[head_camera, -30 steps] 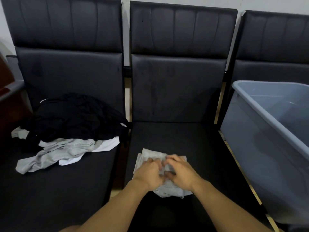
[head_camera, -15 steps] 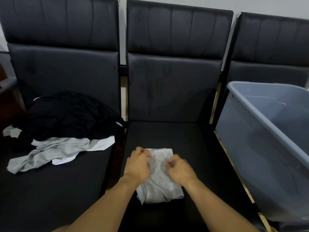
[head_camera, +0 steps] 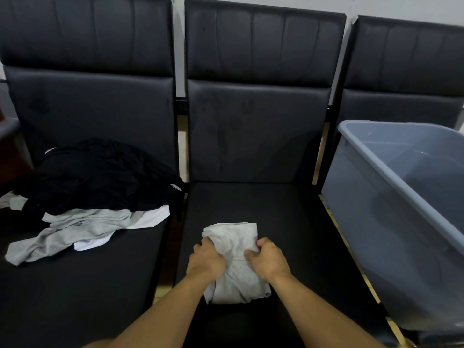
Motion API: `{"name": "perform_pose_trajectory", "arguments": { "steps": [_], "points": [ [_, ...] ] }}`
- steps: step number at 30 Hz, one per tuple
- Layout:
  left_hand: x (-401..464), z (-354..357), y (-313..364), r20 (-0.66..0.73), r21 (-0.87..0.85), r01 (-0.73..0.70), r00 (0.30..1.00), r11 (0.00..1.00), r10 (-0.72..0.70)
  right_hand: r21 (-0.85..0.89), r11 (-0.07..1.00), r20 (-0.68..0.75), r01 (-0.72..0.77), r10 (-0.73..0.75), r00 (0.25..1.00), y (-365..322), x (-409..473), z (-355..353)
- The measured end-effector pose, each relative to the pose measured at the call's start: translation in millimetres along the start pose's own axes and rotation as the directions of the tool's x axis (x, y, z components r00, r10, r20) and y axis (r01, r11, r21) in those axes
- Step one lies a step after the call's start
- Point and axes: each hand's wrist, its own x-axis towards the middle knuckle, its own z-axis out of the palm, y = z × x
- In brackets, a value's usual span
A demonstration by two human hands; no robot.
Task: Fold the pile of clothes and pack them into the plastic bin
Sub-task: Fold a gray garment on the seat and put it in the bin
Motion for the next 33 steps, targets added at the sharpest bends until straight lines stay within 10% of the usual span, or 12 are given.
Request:
{"name": "perform_pose_trajectory", "arguments": {
  "steps": [17, 26, 33],
  "points": [
    [-57, -60, 164, -0.276, -0.576, -0.452, 0.892, 0.681, 0.358, 0.078, 0.903, -0.485, 0.424, -0.337, 0.807, -16, -27, -151],
    [-122, -31, 337, -0.297, -0.407, -0.752, 0.646, 0.519, 0.703, 0.093, 0.928, -0.669, 0.360, -0.209, 0.713, 29, -36, -332],
    [-102, 22, 423, -0.260, -0.341, -0.767, 0.633, 0.544, 0.729, 0.035, 0.968, -0.637, 0.249, -0.170, 0.752, 70, -12, -405]
  ]
}}
